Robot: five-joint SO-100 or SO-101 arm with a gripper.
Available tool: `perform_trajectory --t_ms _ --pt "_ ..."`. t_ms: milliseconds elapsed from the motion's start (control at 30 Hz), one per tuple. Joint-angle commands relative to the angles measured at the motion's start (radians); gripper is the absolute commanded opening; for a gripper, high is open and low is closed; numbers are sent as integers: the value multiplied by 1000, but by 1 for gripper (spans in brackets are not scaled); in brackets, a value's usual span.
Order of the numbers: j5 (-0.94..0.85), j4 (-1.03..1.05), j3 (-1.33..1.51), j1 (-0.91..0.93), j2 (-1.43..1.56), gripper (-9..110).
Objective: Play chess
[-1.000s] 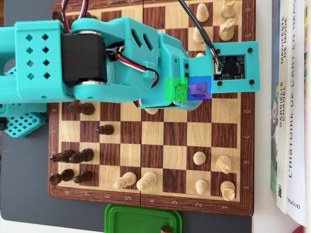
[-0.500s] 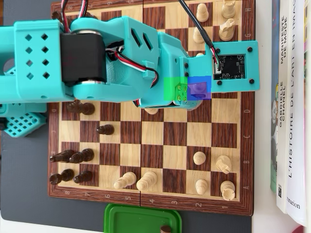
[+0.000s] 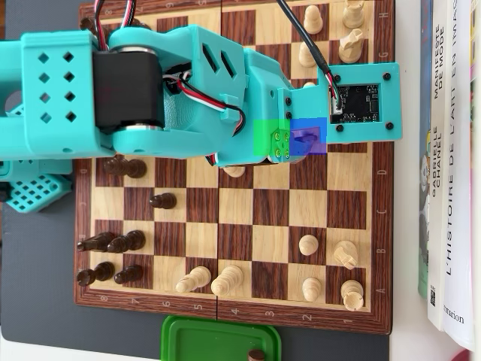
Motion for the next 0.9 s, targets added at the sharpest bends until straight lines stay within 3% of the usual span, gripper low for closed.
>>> perform_trajectory --t_ms 0,867 --pt "-2 -8 -49 -5 17 6" --pt "-2 2 186 6 279 6"
